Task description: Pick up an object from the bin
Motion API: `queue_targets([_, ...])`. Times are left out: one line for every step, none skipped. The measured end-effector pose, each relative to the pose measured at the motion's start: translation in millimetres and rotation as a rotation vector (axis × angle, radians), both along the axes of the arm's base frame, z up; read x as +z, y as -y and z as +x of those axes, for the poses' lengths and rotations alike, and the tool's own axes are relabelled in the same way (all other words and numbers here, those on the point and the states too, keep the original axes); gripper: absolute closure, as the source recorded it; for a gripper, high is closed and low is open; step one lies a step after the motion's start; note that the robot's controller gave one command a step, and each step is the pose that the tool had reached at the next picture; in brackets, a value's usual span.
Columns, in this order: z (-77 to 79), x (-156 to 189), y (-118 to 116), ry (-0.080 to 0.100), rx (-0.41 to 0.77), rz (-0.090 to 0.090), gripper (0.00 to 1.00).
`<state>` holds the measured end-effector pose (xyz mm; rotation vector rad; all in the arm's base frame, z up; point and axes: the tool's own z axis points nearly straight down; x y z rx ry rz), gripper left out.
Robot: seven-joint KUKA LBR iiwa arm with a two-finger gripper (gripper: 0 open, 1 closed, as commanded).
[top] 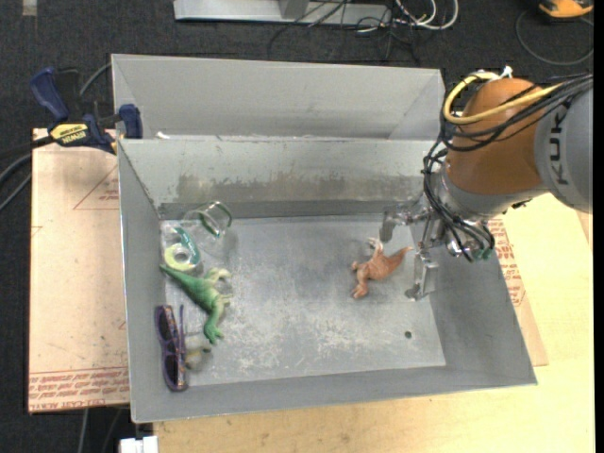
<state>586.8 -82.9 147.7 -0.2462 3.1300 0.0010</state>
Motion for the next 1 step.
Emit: queue_targets([14.2,-9.3,4.6,0.004,0.024,0.000,0.00])
